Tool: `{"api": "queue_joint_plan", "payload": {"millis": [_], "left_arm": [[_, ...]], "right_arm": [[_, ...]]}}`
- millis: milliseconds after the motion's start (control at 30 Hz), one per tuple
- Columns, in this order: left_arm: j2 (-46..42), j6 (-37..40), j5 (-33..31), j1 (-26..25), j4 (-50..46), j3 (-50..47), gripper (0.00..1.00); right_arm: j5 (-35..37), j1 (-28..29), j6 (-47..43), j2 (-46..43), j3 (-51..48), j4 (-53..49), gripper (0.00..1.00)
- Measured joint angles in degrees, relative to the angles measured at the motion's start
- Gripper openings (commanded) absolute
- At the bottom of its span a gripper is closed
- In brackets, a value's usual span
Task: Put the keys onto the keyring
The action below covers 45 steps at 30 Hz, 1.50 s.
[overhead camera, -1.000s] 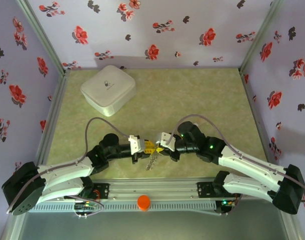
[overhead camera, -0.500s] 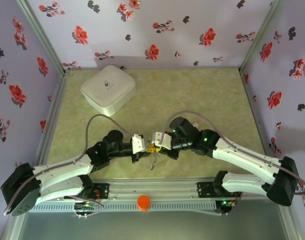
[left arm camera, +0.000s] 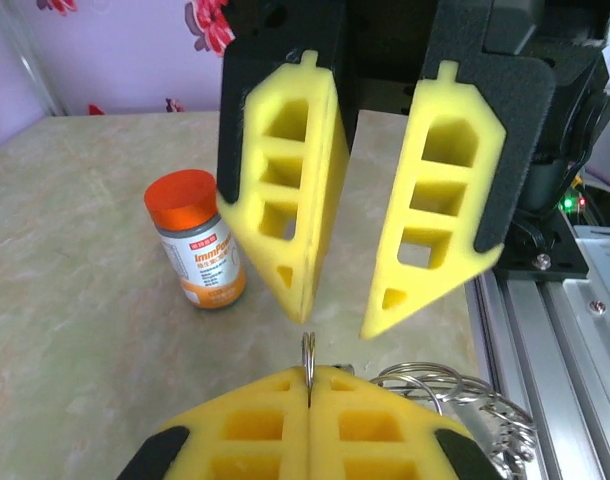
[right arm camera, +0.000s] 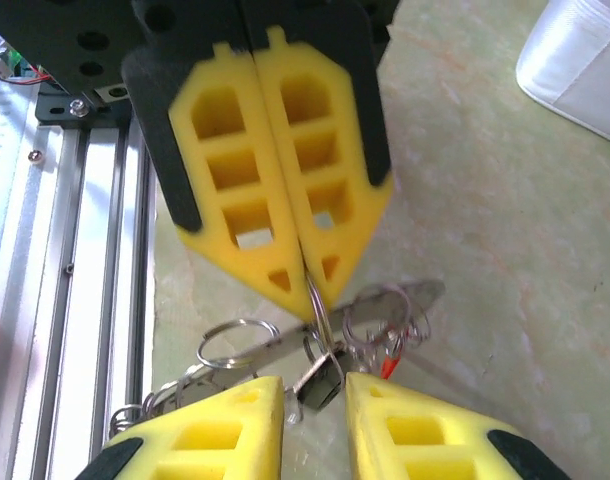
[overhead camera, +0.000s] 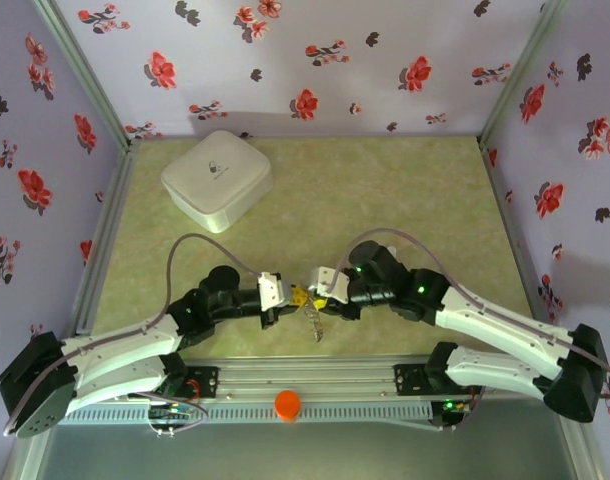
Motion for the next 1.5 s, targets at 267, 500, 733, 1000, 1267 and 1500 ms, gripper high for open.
{"api": "queue_joint_plan", "payload": {"millis": [267,500,733,1000,1267,1500], "left_arm": [[0.0,-4.1,-0.1,0.0,6.3,-3.1,0.0],[0.0,-4.8,-0.1,0.0,7.6,-3.2,0.0],[-0.3,-5.4,0.3,0.0,8.2,-3.2,0.0],[-0.3,-5.6,1.4,0.0,8.2,-3.2,0.0],[0.7,-5.8,2.5,0.0,8.5,-3.2,0.0],[1.0,-5.8,3.2,0.0,10.8,-3.2,0.0]], "right_arm": [[-0.1,-0.4,2.8,-0.9,-2.8,3.2,0.23],[-0.1,-0.4,3.2,-0.7,-2.8,5.3,0.25],[-1.0,-0.4,3.6,0.2,-2.8,6.0,0.14],[-2.6,-0.5,4.7,1.4,-2.8,6.4,0.01],[-3.3,-0.5,4.7,3.1,-2.8,6.5,0.05],[-3.2,-0.5,4.9,-0.5,-3.3,6.6,0.21]]}}
